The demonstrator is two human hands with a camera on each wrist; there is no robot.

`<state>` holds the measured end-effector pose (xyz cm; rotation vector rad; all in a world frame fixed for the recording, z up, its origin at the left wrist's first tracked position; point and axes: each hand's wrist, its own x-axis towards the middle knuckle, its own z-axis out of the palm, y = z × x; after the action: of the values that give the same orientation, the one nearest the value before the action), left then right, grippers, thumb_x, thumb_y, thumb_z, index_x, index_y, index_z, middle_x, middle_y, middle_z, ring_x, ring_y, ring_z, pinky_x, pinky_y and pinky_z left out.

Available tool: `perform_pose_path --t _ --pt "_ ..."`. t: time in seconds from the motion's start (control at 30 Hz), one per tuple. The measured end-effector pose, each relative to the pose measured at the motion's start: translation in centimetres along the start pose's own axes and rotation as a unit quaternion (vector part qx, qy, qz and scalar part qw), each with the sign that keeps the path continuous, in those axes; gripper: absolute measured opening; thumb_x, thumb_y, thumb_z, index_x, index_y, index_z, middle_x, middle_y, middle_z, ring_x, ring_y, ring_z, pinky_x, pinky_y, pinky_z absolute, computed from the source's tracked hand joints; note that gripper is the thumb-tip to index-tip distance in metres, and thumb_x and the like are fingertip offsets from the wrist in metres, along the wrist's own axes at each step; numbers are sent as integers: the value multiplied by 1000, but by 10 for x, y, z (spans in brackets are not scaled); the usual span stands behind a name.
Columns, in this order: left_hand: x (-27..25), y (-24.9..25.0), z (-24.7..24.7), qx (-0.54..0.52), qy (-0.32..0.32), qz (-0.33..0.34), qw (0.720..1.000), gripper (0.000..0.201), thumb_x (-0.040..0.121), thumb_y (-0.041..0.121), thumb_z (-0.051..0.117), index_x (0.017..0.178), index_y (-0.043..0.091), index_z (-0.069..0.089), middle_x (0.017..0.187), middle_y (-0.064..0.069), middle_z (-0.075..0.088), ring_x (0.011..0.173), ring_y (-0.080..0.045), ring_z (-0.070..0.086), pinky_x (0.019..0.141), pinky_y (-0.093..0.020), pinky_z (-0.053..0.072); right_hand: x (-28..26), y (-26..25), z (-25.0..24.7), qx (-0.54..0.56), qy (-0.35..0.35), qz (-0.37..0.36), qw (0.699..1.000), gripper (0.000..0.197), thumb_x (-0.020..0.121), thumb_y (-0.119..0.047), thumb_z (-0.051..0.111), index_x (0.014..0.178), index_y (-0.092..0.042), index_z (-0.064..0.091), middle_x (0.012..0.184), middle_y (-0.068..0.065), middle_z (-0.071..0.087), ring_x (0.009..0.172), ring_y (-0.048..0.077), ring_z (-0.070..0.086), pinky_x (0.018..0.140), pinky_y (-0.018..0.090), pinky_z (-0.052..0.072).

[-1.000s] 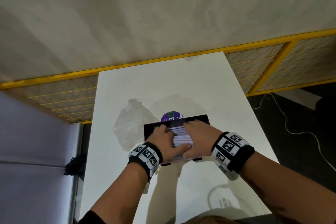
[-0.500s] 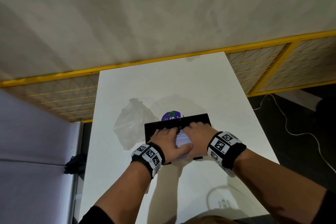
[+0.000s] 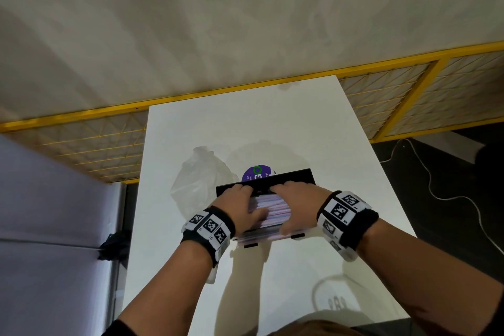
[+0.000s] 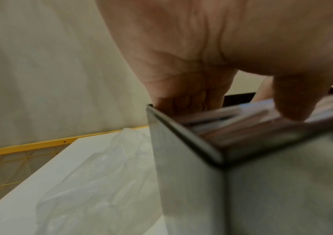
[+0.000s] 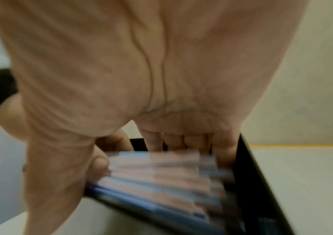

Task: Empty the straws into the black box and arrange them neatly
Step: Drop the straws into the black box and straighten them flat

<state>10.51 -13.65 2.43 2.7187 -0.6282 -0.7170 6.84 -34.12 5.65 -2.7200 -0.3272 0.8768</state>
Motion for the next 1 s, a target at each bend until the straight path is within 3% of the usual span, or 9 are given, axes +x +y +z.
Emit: perform_pose_path --t 0.1,0.2,0.27,0.4,0.53,0.73,0.87,0.93,1.0 --pt "-5 -10 -7 -35 24 5 999 47 88 55 63 123 24 59 119 2 64 105 -18 61 91 -30 50 -7 5 -9 16 36 -14 999 88 74 -53 78 147 -25 39 132 1 51 120 24 53 100 42 49" --pt "-13 -13 -10 -56 60 14 997 38 93 40 63 128 25 60 119 3 65 109 -18 62 90 -23 43 -13 10 -7 -18 47 -3 999 73 78 -53 75 137 -22 46 127 1 51 117 23 52 94 38 51" --pt "-18 -12 -12 -65 61 12 996 41 91 45 64 127 25 60 118 5 65 109 -16 62 91 -23 44 -15 10 -1 -36 36 23 998 69 77 -54 75 130 -19 48 123 3 52 113 23 54 89 36 52" --pt "-28 -5 -8 -125 -7 -8 992 72 76 70 68 133 28 56 123 12 63 110 -8 61 99 -28 50 -7 3 9 -36 32 55 997 88 69 -53 81 137 -14 41 127 7 54 112 25 56 88 36 53" --pt "-34 -4 2 -81 -21 4 996 64 83 59 71 137 28 54 127 10 62 114 -9 59 98 -24 47 -2 -6 11 -48 19 59 997 79 67 -54 83 128 -19 47 122 6 57 105 26 60 85 36 54" --pt "-44 -6 8 -129 58 55 988 42 89 46 71 126 28 65 122 13 64 111 -3 58 101 -22 46 -16 -3 5 -41 38 48 997 68 75 -50 73 134 -26 49 123 2 57 107 26 61 87 37 54" --pt "-59 -24 9 -248 210 9 945 17 92 35 70 109 32 70 105 20 68 99 5 62 87 -9 45 -34 3 0 -21 76 41 996 51 83 -50 67 128 -31 54 119 -5 57 100 21 60 76 31 47" --pt "-68 -37 15 -328 286 -55 899 8 94 31 69 101 36 70 98 21 70 93 4 65 78 -4 46 -45 4 1 -1 108 44 993 44 89 -49 62 129 -33 55 120 -7 57 106 20 59 82 34 50" --pt "-74 -50 28 -410 318 -144 843 13 96 25 66 99 37 69 97 16 73 90 -2 68 76 -12 51 -54 3 6 25 139 45 989 33 93 -45 60 124 -33 58 117 -9 57 105 18 59 85 35 52"
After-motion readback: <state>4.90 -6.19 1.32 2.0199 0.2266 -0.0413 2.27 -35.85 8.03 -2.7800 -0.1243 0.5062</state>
